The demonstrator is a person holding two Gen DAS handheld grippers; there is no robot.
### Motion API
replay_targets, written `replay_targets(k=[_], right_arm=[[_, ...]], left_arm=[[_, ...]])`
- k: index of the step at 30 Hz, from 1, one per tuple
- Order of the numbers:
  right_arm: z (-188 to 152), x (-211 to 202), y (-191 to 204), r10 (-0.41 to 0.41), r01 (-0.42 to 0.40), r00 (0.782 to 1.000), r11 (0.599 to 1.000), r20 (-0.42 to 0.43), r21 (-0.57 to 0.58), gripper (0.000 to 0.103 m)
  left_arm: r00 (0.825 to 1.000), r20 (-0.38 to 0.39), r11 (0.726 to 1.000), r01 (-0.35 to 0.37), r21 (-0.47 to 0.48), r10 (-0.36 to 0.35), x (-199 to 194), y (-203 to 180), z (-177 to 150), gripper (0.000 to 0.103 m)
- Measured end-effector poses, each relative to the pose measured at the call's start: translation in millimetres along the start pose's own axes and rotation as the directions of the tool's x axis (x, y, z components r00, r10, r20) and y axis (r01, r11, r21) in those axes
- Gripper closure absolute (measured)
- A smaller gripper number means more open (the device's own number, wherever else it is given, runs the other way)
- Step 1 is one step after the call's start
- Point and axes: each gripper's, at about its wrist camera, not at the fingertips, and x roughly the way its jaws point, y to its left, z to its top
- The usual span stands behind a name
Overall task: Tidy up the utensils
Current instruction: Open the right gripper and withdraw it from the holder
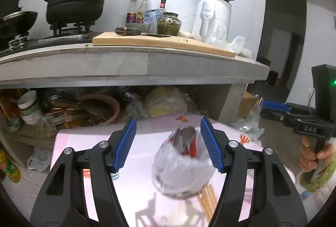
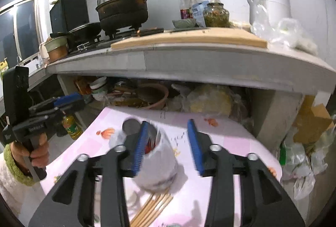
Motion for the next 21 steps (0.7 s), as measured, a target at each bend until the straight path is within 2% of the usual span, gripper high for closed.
replay_targets(k=[2,6,7,10,11,12,13,14,16,18,21], right_arm=[[-22.3,-7.7,-1.5,-0.009,0.010,0.999,1.000,-0.037,0.023,0.046],[-66.2,-13.8,-8.1,-0.024,0.036,0.991,0.995,-0.131,0.089,0.040],[-76.3,-12.7,-7.7,-0.045,0.061,0.985,0.994,-0.165,0.095,0.038],[-99.2,-4.7,-1.7,-0.128,0.151,0.955,0.986,-0.267,0.065,0.034],[-105.7,-1.7,2.7,-0.162,0.184,0.940,0.982,-0.299,0.045,0.028],[-108.4,-0.3,6.0,-0.182,0.200,0.934,0.979,-0.308,0.031,0.025],[-111.5,0.3,11.6,-0.209,0.222,0.927,0.975,-0.311,0.006,0.018],[-113.1,-0.2,17.9,-0.235,0.240,0.923,0.971,-0.305,-0.022,0.011],[-115.3,-3.0,27.4,-0.293,0.285,0.915,0.956,-0.276,-0.069,0.006],[-114.0,-1.5,36.8,-0.336,0.315,0.903,0.942,-0.269,-0.120,0.006],[-114.3,0.8,41.9,-0.302,0.279,0.908,0.953,-0.290,-0.121,0.006]], left_arm=[[1.000,-0.027,1.000,-0.006,0.001,0.007,-9.0,1.4,-16.0,0.043],[0.994,-0.101,0.998,-0.043,-0.038,0.039,-27.7,10.4,-66.1,0.038],[0.992,-0.114,0.997,-0.055,-0.047,0.050,-31.2,12.5,-78.2,0.038],[0.982,-0.164,0.993,-0.102,-0.061,0.091,-36.2,15.2,-112.6,0.025],[0.980,-0.182,0.994,-0.093,-0.064,0.080,-38.3,14.2,-124.6,0.025],[0.978,-0.201,0.994,-0.072,-0.079,0.055,-39.3,13.7,-132.9,0.025],[0.977,-0.212,0.994,-0.037,-0.106,0.014,-41.3,14.0,-140.3,0.024],[0.975,-0.220,0.990,-0.008,-0.138,-0.023,-42.8,14.8,-145.8,0.018],[0.973,-0.219,0.977,0.023,-0.212,-0.070,-47.1,15.6,-157.6,0.016],[0.973,-0.213,0.974,0.037,-0.226,-0.086,-51.4,12.7,-165.9,0.015],[0.979,-0.188,0.978,0.038,-0.205,-0.078,-58.4,7.2,-173.3,0.008]])
